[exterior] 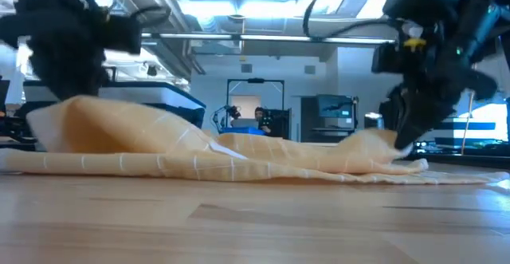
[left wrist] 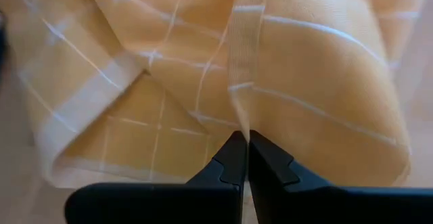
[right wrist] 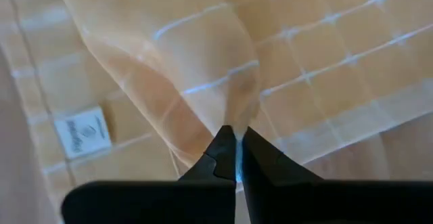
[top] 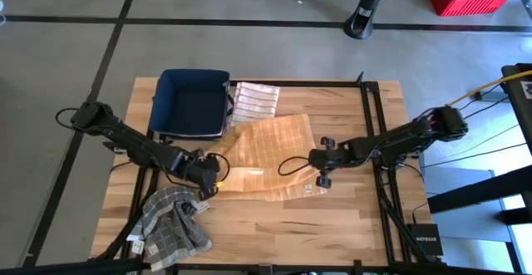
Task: Fold towel
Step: Fold the orange towel
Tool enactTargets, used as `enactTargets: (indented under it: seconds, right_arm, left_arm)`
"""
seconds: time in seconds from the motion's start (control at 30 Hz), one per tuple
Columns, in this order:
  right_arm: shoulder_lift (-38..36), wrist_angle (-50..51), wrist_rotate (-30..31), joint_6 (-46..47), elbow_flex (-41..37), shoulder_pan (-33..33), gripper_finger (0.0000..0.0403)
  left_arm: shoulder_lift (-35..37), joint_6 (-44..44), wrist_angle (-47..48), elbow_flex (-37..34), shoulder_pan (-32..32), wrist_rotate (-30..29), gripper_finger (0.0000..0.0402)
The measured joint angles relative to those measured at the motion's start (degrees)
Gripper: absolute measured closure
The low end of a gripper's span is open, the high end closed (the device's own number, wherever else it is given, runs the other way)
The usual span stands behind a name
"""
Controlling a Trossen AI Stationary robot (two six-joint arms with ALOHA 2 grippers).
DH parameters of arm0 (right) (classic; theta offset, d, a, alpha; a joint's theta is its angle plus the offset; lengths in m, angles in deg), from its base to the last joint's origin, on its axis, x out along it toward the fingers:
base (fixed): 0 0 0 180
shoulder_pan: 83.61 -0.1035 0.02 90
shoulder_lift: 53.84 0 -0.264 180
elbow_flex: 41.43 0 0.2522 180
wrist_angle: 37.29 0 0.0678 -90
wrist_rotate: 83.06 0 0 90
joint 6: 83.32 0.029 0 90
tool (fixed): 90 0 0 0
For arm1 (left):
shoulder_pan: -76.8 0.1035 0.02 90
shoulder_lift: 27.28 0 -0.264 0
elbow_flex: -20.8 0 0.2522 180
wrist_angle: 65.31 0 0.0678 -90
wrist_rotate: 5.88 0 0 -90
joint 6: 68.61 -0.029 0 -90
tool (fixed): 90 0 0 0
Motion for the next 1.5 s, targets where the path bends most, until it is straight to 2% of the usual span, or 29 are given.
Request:
enactTargets:
  seconds: [0.23, 0.37, 0.47, 0.67, 0.77, 0.9, 1.0, 1.1, 1.23, 1.33, 1.5]
  right_arm:
    - [8.54, -1.12, -2.75, -0.25, 0.42, -0.31, 0.0397]
    - [9.48, -1.71, -4.06, 2.03, 0.52, -3.31, 0.0397]
    - [9.49, -1.46, -7.49, 5.99, 0.69, -6.20, 0.0397]
    - [9.62, -1.28, -19.68, 17.43, 0.84, -13.32, 0.0397]
    - [9.75, -1.71, -23.86, 24.20, 0.66, -17.90, 0.0397]
    - [10.07, -1.16, -24.43, 29.24, 2.59, -22.86, 0.0397]
    - [9.79, 4.26, -23.30, 30.16, 6.38, -24.63, 0.0398]
    - [8.75, 11.41, -20.78, 29.27, 12.65, -25.07, 0.0398]
    - [6.74, 23.18, -13.09, 25.36, 20.67, -24.90, 0.0398]
    - [4.28, 29.14, -3.55, 22.03, 25.56, -24.83, 0.0398]
    - [-0.60, 37.17, 16.99, 20.46, 29.25, -24.81, 0.0397]
  left_arm:
    - [-5.73, -1.76, -7.38, -3.47, 1.86, 6.28, 0.0396]
    - [-10.32, -3.08, -15.16, -3.05, 1.76, 11.79, 0.0396]
    - [-12.44, -3.18, -19.09, -2.65, 1.17, 14.19, 0.0396]
    - [-14.52, -3.45, -19.63, 0.74, -0.98, 15.52, 0.0396]
    - [-14.59, -2.93, -19.54, 1.00, -3.21, 17.37, 0.0396]
    - [-14.63, -1.74, -20.04, 0.99, -5.75, 21.18, 0.0396]
    - [-12.58, -0.21, -16.99, 2.04, -6.18, 23.83, 0.0396]
    - [-8.81, -1.95, -11.58, 6.93, -6.23, 23.11, 0.0396]
    - [-3.71, -7.03, -0.91, 14.31, -6.21, 14.57, 0.0396]
    - [0.16, -11.43, 3.78, 18.76, -5.81, 4.54, 0.0396]
    - [5.16, -19.85, 6.03, 21.82, -4.06, -11.64, 0.0396]
